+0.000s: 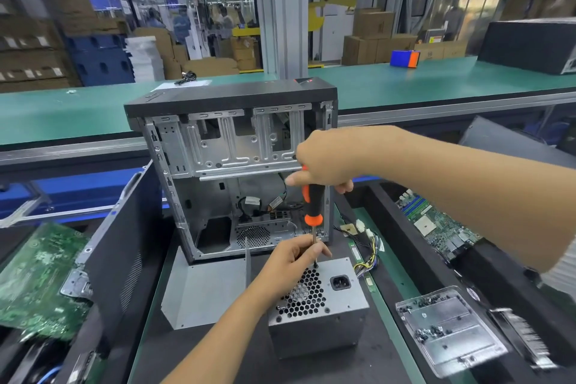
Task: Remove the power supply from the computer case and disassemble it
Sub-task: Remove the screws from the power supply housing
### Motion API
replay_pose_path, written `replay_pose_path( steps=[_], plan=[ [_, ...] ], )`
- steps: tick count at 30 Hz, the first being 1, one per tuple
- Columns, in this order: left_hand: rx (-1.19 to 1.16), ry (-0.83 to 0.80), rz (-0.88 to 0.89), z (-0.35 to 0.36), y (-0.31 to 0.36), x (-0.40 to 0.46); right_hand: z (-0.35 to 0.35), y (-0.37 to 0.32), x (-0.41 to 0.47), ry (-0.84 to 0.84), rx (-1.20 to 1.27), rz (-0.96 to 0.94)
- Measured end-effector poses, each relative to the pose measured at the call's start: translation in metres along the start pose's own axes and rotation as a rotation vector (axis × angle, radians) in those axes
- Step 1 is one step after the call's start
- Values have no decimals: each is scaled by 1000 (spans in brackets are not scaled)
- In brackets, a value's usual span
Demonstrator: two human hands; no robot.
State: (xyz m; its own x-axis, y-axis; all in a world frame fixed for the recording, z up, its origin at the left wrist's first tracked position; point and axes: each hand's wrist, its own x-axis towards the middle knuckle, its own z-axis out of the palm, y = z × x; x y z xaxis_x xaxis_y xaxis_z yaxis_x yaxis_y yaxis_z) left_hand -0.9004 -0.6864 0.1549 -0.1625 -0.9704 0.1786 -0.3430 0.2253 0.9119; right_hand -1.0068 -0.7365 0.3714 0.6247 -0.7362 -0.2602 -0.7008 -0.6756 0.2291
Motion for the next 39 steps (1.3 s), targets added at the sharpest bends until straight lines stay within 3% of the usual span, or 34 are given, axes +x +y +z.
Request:
replay_pose_path(
  steps=[6, 9, 13, 17, 22, 28, 33, 39],
  plan=[
    [3, -20, 29, 0, 1, 0, -14, 9, -9, -227, 235, -261],
    [8, -23, 37, 1, 1, -1, -10, 6, -11, -175, 354, -172],
    [-2, -12, -5, 2, -1, 0, -4, 1, -11, -47, 197, 88],
    [-21, -16, -26, 2, 0, -1, -1, -6, -6, -19, 123, 14],
    [-24, 16, -42, 2, -2, -1, -8, -3, -15, -175, 68, -144],
    [404, 108, 18, 1, -9, -2, -5, -2, -20, -124, 54, -196],
    [544, 17, 41, -5, -10, 1, -3, 6, -24, -83, 147, -214],
    [625, 18, 79, -4, -6, 0, -2, 7, -29, 24, 187, -256]
  ],
)
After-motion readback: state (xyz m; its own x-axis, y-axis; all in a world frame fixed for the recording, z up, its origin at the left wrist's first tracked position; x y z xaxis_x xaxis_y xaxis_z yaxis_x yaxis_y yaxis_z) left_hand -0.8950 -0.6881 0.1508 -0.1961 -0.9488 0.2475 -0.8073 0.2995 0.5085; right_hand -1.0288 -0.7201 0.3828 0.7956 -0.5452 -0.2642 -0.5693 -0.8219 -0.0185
